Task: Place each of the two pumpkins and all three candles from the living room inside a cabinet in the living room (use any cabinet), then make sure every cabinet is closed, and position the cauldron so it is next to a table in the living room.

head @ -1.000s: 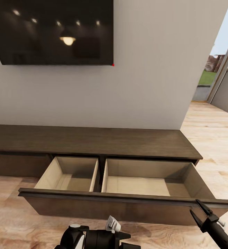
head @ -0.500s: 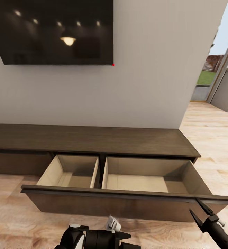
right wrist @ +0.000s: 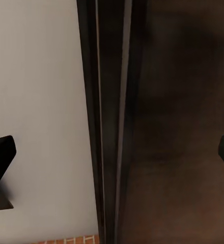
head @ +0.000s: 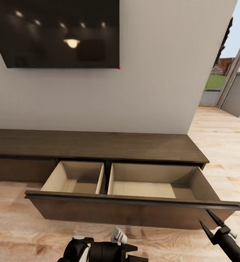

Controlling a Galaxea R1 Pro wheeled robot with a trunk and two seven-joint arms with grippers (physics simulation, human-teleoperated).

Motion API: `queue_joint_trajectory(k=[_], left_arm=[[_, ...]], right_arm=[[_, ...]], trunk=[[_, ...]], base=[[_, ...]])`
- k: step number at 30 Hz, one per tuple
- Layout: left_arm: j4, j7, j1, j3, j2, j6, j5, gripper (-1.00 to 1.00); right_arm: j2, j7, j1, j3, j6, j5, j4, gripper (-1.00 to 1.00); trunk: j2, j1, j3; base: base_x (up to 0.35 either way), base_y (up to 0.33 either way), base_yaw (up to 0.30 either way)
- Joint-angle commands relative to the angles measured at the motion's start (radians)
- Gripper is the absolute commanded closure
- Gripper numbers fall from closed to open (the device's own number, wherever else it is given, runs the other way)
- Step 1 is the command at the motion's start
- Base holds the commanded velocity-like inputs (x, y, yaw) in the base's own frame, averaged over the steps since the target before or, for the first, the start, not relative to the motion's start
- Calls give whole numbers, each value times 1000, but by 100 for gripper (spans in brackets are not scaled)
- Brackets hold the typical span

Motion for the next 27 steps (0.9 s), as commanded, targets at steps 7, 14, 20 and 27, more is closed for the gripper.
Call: queue_joint_trajectory(k=[7,14,20,27], left_arm=[[0,1,0,0,0,7,5,-100],[0,0,0,0,0,7,5,-100],[-2,-2,0,0,0,8,7,-100],[-3,-2,0,0,0,8,7,-100]], right_arm=[[0,0,0,2,8,-5,1,-100],[0,0,0,2,8,-5,1,-100],[0,1,0,2,8,-5,0,-100],[0,1,0,2,8,-5,-1,-100]], trunk=[[0,0,-1],[0,0,-1],[0,0,-1],[0,-2,11]], base=[[-196,0,0],[-82,0,0],[-6,0,0],[0,0,0]])
